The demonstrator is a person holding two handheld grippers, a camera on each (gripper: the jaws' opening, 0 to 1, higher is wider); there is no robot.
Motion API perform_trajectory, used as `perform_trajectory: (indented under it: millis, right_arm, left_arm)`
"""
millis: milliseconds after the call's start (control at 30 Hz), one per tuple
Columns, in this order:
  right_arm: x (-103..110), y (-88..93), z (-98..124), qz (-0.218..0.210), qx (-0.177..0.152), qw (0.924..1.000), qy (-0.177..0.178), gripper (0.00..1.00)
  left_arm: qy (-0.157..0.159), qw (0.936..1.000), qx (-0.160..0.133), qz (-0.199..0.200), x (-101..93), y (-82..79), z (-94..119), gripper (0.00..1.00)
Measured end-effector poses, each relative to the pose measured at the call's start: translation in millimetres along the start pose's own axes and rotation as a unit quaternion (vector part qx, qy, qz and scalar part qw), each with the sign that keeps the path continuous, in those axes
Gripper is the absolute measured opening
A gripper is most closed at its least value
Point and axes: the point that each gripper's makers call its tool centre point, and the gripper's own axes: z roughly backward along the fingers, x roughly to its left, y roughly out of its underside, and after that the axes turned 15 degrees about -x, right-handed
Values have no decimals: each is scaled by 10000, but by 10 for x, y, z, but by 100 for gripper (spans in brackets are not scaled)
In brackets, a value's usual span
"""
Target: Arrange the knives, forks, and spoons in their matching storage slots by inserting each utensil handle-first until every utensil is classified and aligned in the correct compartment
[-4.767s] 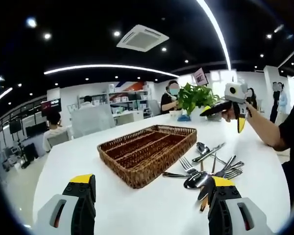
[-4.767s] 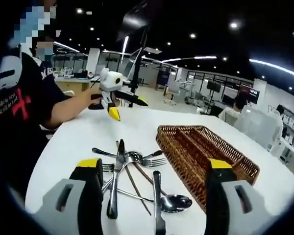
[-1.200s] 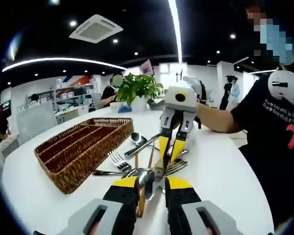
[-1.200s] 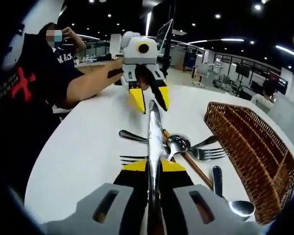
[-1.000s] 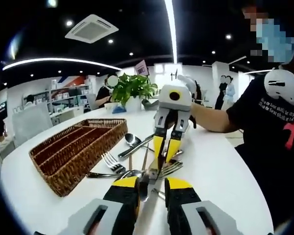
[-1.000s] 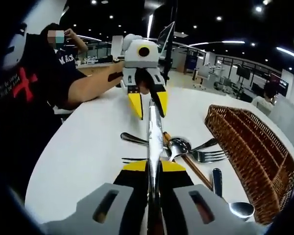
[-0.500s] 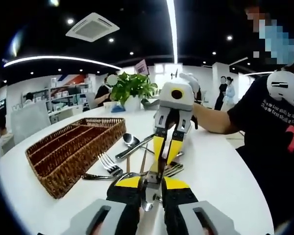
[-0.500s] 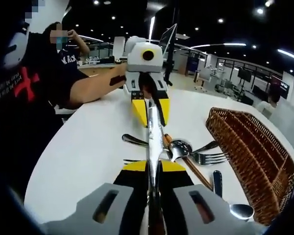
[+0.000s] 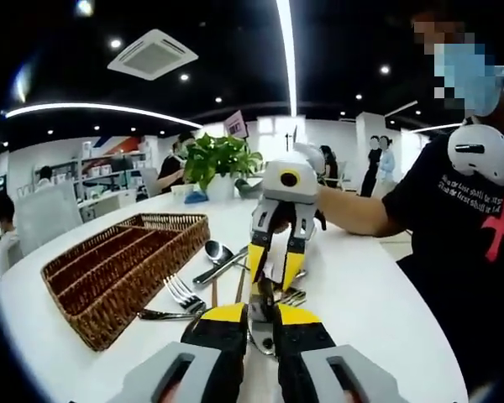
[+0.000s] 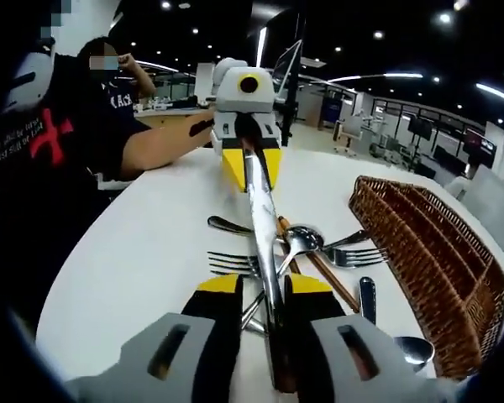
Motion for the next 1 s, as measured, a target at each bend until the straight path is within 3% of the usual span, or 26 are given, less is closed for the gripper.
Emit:
perform_trajectory:
  millis: [133,200,333,400,667,767,833,1000]
  right_arm:
    - [-29,78,-16,-100,8,9999,9,15]
    - [-32,65,-45,42,-96,9999,-24,11]
    - [-8,63,-51,312,-1,9995,-86,9]
    - [7,50,-52,258,-5,9996,-93,9]
    - [-9,-93,-28,168,-138,9998,47,9]
    - [-1,-149,-27,-297,-138,9993,171,8]
    - [-35,-204,-32,43,-202,9995,230,8]
    - [13,-282,-20,-65,-314,9993,186,8]
  left_arm:
    - [35,10000,18,33,-13,15,19,12]
    - [43,10000,19,49,-8,23,24,12]
    - [16,10000,35,42,13,37,33,12]
    - [25,10000,31,64,14,40,43,12]
    - [-135,9996,-52,221,88,12,92,14]
    - [-239,9996,-156,33,146,-32,105,15]
    - [-260,9994,-214,110,162,-56,133,16]
    - [-207,9991,-356,82,128,-125,160,16]
